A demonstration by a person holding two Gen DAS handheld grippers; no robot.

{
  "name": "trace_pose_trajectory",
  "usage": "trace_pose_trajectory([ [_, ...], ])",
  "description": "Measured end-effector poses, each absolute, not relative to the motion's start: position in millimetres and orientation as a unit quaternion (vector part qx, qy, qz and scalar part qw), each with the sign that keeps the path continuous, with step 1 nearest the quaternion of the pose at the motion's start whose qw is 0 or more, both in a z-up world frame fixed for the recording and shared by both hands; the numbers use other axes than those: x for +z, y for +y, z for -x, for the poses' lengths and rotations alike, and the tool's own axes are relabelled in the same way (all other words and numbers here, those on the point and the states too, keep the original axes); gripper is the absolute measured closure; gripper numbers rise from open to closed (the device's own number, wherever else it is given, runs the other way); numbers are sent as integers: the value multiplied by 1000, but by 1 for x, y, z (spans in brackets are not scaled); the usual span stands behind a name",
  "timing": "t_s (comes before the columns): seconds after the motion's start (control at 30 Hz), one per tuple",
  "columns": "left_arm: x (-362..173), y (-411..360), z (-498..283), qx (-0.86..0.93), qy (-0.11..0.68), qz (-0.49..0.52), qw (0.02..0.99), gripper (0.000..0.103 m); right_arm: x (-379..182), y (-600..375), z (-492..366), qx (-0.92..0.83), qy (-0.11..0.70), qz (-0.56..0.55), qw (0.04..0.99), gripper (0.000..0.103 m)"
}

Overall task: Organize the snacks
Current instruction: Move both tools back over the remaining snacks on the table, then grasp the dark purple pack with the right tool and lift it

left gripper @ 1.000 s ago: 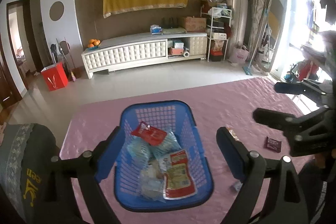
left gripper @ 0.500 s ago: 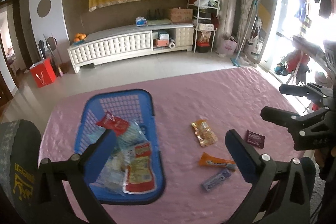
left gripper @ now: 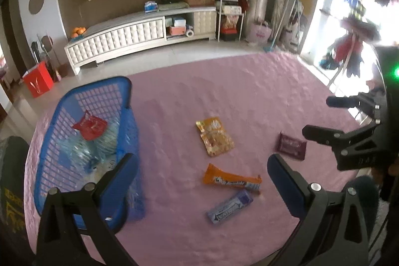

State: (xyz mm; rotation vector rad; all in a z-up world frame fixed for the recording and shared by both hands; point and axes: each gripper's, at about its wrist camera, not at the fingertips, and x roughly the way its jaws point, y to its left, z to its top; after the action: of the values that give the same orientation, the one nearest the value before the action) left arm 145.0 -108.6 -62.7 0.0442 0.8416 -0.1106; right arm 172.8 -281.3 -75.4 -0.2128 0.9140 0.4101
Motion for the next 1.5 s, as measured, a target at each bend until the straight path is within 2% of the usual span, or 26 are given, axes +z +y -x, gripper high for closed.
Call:
trace_pose_trajectory([
  [0.4,-149,-140,-169,-49,499,6,865,1,-156,-292,-196,184,497,171,830,7],
  [0.93,-186,-147,-190,-45,538,36,841,1,-195,-320,-226,255,539,138,791,8],
  [0.97,-187,-148,-190,-46,538,35,841,1,-195,-320,-226,257,540,140,789,13],
  [1.13,-187,-150,-191,-49,538,37,841,1,-195,-320,-220,271,525,185,785,22],
  [1.2,-186,-149,-190,-50,536,38,842,0,-194,-323,-219,274,525,186,784,30],
  [1.23,-186,-148,-190,-51,536,41,842,1,-191,-325,-218,273,523,187,786,42],
  [1.27,-185,-146,-189,-50,535,43,842,1,-190,-327,-217,270,524,185,786,47],
  [1.5,-174,-138,-189,-52,530,47,845,1,-182,-327,-211,258,528,168,791,48],
])
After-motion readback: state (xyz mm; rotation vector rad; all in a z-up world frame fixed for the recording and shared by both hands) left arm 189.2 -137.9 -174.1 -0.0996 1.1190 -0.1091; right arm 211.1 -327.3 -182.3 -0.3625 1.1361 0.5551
